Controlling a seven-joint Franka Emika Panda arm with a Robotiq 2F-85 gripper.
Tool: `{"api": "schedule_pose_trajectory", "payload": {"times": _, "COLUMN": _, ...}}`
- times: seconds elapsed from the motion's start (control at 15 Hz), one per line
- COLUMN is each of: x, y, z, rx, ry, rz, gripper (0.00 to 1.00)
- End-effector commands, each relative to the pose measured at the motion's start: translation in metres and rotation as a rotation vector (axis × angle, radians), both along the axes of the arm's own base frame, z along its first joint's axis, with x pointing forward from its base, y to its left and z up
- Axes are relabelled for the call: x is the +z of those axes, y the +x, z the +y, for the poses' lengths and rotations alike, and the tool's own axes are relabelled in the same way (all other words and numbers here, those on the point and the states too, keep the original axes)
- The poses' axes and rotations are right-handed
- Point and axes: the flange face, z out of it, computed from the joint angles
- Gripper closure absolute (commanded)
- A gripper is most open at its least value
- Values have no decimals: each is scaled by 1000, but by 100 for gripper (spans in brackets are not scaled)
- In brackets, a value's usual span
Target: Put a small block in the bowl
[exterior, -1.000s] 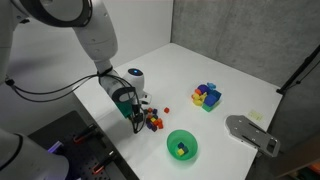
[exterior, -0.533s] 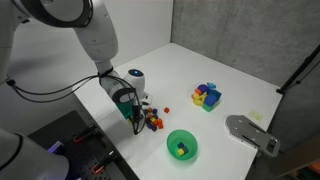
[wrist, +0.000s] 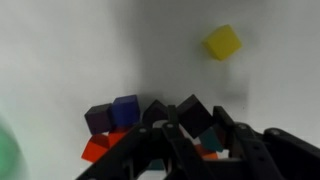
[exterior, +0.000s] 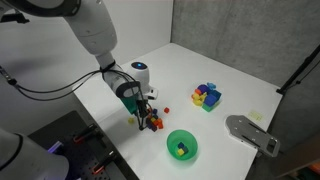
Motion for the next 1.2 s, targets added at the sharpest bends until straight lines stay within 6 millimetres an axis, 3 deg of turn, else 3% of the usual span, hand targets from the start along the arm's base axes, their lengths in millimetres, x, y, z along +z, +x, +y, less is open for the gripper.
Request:
{"api": "schedule_pose_trajectory", "payload": {"times": 0.0, "x": 47, "y": 3, "z": -37, "rx": -49, "ry": -25, "rz": -16, "gripper": 85}}
{"api": "schedule_pose_trajectory", "payload": {"times": 0.27, "x": 84, "y": 1, "z": -101, "rx": -126, "ry": -58, "rz": -26, "gripper": 85}}
{"api": "schedule_pose_trajectory", "payload": {"times": 0.6, "x": 119, "y": -22, "z": -184, "rx": -269, "ry": -80, "rz": -43, "gripper": 85}}
{"api": "schedule_pose_trajectory", "payload": {"times": 0.67, "x": 126, "y": -27, "z": -195, "rx": -294, "ry": -73, "rz": -49, "gripper": 78}}
{"api": "schedule_pose_trajectory", "payload": {"times": 0.73, "x": 131, "y": -32, "z": -203, "rx": -316, "ry": -64, "rz": -54, "gripper": 35}}
{"api": "schedule_pose_trajectory", "payload": {"times": 0.8, "x": 138, "y": -37, "z": -208, "rx": -330, "ry": -55, "rz": -63, "gripper": 34}}
{"api": "schedule_pose_trajectory", "payload": {"times": 0.93, "x": 152, "y": -45, "z": -208, "rx": -336, "ry": -25, "rz": -79, "gripper": 19}}
{"api": "schedule_pose_trajectory", "payload": {"times": 1.07, "x": 166, "y": -52, "z": -198, "rx": -309, "ry": 11, "rz": -89, "gripper": 4}}
{"api": "schedule_pose_trajectory", "payload": {"times": 1.13, "x": 172, "y": -55, "z": -189, "rx": -288, "ry": 30, "rz": -88, "gripper": 1}}
